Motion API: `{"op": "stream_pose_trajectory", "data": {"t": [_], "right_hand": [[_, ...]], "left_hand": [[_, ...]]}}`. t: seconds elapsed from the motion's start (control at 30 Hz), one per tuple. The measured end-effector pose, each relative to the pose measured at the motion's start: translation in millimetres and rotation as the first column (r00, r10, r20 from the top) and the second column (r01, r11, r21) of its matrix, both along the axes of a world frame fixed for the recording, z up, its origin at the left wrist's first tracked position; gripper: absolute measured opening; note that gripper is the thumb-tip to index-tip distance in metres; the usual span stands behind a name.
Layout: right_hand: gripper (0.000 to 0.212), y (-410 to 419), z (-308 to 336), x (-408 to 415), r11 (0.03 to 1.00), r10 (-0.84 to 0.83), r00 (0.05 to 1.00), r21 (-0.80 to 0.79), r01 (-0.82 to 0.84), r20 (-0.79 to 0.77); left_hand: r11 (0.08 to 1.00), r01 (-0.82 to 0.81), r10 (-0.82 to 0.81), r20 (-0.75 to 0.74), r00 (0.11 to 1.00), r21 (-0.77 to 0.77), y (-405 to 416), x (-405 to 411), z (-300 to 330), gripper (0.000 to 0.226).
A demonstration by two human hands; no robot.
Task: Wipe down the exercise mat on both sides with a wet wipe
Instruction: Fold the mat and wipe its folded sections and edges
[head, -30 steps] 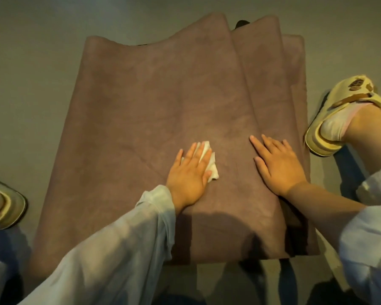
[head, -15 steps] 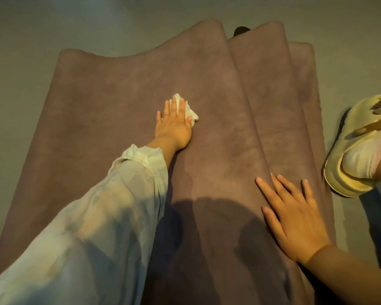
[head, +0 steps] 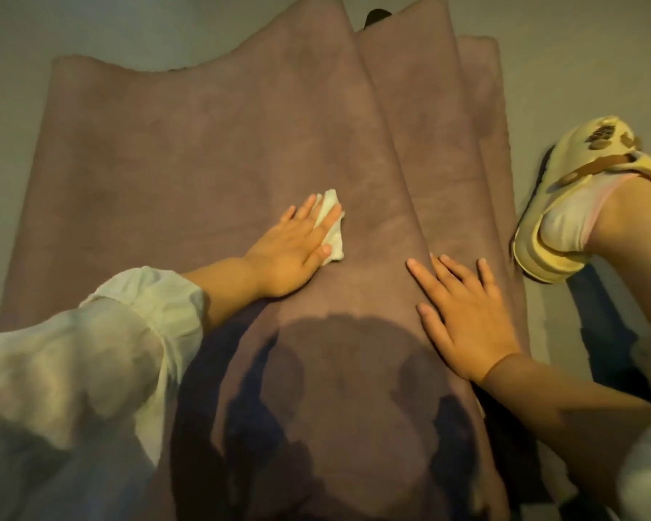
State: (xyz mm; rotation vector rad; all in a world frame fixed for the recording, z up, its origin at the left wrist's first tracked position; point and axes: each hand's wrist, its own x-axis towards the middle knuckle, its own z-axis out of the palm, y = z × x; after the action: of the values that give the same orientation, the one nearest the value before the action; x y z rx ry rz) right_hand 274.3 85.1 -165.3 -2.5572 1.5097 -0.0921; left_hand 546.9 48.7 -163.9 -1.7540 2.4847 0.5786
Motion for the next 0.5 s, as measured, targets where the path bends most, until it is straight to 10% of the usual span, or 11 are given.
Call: {"op": "stream_pose_trajectory", "data": {"t": [0.33,0.5], "right_hand": [[0.060,0,-3,-1,1.000,0.002,0.999,0.019,-0.001,-0.047],[0.060,0,-5,-1,1.000,-0.004,0.999,0.011,0.004,-0.045]], "left_hand": [[0.790,0.612,-0.605,0.107,0.789,-0.046,190,-61,1,0.055],[0.802,0.596,-0.587,0.146,0.797,-0.031,208,-84,1,0.050]]}}
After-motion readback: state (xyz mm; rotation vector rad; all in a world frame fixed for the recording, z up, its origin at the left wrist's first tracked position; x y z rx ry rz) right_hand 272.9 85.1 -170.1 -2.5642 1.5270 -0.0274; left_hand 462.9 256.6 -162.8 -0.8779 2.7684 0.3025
